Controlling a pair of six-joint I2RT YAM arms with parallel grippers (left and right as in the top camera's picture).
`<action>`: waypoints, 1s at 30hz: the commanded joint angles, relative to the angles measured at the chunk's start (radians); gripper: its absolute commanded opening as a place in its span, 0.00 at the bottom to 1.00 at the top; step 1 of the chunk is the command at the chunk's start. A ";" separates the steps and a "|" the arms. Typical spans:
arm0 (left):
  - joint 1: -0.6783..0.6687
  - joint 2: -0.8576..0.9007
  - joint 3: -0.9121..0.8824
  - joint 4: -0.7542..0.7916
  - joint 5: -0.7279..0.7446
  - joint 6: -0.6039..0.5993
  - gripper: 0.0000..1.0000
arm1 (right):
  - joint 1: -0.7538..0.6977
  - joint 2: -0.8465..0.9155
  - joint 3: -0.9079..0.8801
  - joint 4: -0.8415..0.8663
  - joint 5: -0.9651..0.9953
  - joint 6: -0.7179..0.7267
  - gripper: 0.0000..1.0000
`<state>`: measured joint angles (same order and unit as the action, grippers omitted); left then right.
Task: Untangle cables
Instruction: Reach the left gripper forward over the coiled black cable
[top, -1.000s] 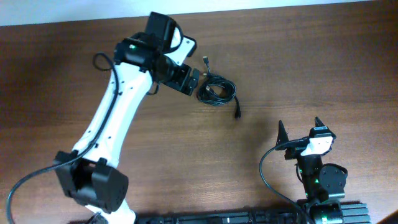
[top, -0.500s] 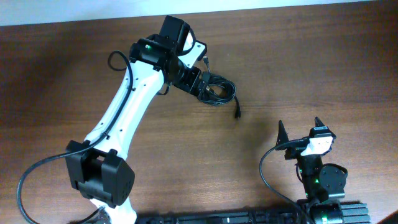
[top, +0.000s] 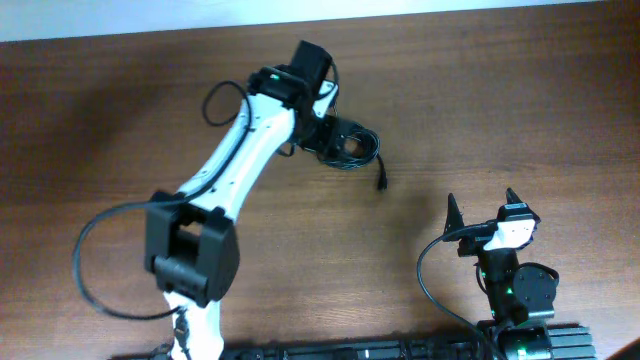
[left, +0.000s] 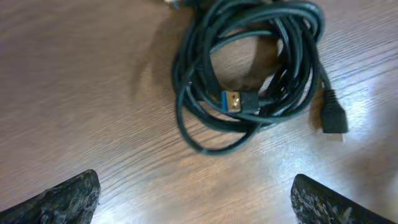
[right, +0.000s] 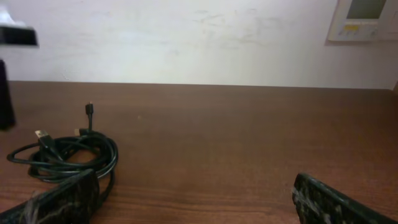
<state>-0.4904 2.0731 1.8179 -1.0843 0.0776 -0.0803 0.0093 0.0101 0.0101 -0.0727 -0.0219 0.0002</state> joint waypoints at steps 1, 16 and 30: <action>-0.024 0.072 0.016 0.014 -0.015 -0.021 0.99 | 0.005 -0.002 -0.005 -0.006 0.019 0.003 0.99; -0.035 0.223 0.016 0.029 -0.014 -0.026 0.99 | 0.005 -0.002 -0.005 -0.006 0.019 0.003 0.99; -0.040 0.204 0.046 -0.037 0.021 -0.027 0.99 | 0.005 -0.002 -0.005 -0.006 0.019 0.003 0.99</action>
<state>-0.5255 2.2818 1.8233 -1.1183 0.0784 -0.0956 0.0093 0.0101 0.0101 -0.0727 -0.0219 -0.0002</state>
